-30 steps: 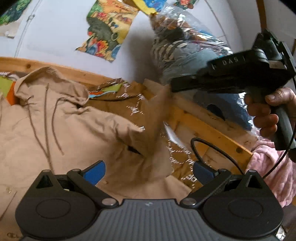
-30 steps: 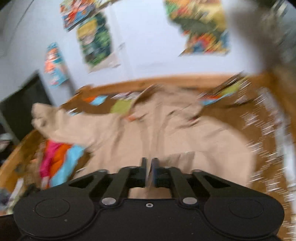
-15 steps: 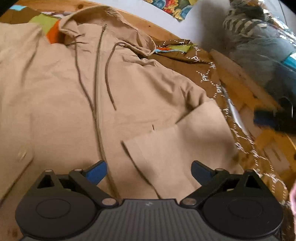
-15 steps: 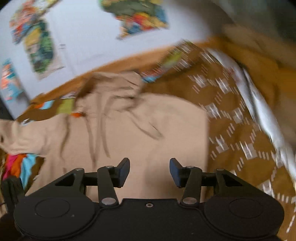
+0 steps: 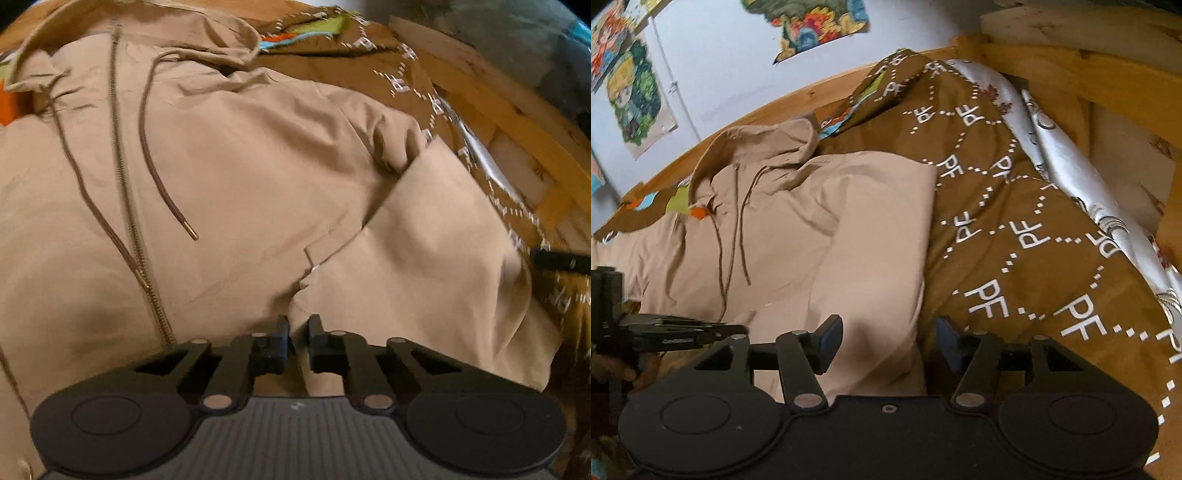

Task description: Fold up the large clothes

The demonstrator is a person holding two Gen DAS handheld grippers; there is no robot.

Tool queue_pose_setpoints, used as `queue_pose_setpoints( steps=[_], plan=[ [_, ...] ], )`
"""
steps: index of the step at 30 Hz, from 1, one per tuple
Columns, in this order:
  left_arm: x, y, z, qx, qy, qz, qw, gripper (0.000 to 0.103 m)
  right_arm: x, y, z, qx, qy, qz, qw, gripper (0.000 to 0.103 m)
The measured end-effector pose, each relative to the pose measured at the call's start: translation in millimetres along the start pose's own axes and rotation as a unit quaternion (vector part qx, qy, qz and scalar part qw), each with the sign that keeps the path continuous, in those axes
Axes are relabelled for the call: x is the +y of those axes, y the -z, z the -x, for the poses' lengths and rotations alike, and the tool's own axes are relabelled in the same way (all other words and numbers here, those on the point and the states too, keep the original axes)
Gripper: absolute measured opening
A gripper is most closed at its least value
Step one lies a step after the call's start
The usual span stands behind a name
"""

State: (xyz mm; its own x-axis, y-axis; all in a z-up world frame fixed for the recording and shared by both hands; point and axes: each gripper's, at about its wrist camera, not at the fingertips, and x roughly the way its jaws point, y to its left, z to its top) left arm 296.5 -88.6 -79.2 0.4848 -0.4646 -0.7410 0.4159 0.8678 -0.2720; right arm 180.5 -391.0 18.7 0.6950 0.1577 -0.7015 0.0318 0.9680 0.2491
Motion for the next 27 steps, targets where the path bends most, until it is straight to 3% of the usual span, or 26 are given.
queue_pose_setpoints(
  steps=[4, 9, 14, 17, 19, 21, 24, 27],
  plan=[
    [-17, -22, 50, -0.062, 0.011, -0.001, 0.998, 0.003, 0, 2, 8, -0.037, 0.005, -0.005, 0.999, 0.066],
    [-21, -75, 152, -0.155, 0.02, 0.005, 0.9877, 0.002, 8, 16, 14, -0.093, 0.003, 0.017, 0.996, 0.078],
    [-23, -124, 248, -0.2, 0.002, 0.013, 0.9796, 0.002, 27, 27, -9, -0.102, 0.009, 0.037, 0.994, 0.088],
    [-21, -142, 291, -0.22, -0.018, 0.022, 0.975, 0.002, 53, 28, -32, -0.106, 0.02, 0.096, 0.99, 0.094],
    [-17, -149, 312, -0.234, -0.036, 0.025, 0.9713, 0.002, 76, 27, -50, -0.121, 0.039, 0.166, 0.978, 0.095],
    [-9, -153, 328, -0.242, -0.037, 0.048, 0.9684, 0.002, 98, 25, -66, -0.144, 0.062, 0.239, 0.958, 0.095],
    [-1, -152, 343, -0.252, -0.043, 0.074, 0.9638, 0.002, 127, 18, -85, -0.191, 0.091, 0.341, 0.916, 0.088],
    [2, -145, 354, -0.259, -0.057, 0.078, 0.961, 0.002, 150, 12, -90, -0.228, 0.09, 0.431, 0.868, 0.08]
  ],
)
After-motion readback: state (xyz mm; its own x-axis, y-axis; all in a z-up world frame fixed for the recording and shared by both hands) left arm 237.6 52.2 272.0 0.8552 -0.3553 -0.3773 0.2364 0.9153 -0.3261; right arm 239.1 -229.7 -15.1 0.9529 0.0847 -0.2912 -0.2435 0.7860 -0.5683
